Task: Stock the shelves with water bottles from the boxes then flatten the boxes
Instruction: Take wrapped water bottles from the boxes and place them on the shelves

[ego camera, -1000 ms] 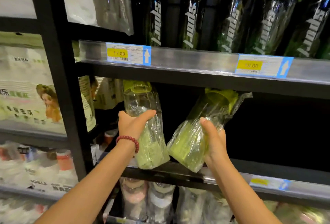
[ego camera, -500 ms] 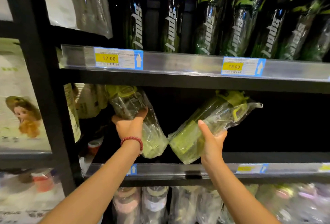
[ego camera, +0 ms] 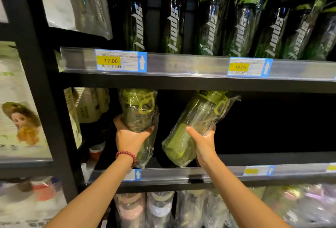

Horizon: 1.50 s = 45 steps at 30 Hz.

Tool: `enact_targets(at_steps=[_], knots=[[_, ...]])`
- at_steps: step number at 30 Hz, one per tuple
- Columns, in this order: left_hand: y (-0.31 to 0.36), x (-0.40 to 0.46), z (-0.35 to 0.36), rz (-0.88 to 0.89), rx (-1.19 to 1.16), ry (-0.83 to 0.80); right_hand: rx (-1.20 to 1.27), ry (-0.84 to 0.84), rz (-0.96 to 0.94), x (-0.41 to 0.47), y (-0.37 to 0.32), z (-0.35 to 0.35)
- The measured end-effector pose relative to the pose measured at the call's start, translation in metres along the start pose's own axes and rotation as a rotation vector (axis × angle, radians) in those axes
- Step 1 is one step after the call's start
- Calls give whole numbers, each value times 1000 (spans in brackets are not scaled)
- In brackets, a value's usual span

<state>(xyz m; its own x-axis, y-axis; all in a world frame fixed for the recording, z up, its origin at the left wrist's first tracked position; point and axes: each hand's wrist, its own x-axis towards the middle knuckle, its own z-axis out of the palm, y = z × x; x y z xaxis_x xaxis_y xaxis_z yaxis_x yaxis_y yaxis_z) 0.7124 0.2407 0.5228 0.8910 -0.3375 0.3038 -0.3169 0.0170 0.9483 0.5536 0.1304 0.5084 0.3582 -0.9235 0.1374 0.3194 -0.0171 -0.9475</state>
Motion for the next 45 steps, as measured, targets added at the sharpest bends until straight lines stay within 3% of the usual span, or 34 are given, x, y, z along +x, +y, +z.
enact_targets(at_steps=[4, 9, 12, 24, 32, 37, 45], knots=[[0, -3, -3, 42, 16, 29, -58, -15, 41, 6, 4, 8], [-3, -9, 3, 26, 34, 67, -412, -239, 40, 5, 8, 16], [-5, -12, 5, 4, 24, 86, -443, -307, 98, 7, 10, 22], [-16, -13, -35, 54, 72, -295, -393, -413, 115, 17, -8, 4], [-12, -25, -30, 105, 196, -187, -453, -446, 145, 6, -4, -3], [-11, -20, -36, 59, 234, -271, -668, -364, 44, -13, 7, 2], [-24, -22, -40, 39, 561, -282, -876, -244, -88, -27, 15, 14]])
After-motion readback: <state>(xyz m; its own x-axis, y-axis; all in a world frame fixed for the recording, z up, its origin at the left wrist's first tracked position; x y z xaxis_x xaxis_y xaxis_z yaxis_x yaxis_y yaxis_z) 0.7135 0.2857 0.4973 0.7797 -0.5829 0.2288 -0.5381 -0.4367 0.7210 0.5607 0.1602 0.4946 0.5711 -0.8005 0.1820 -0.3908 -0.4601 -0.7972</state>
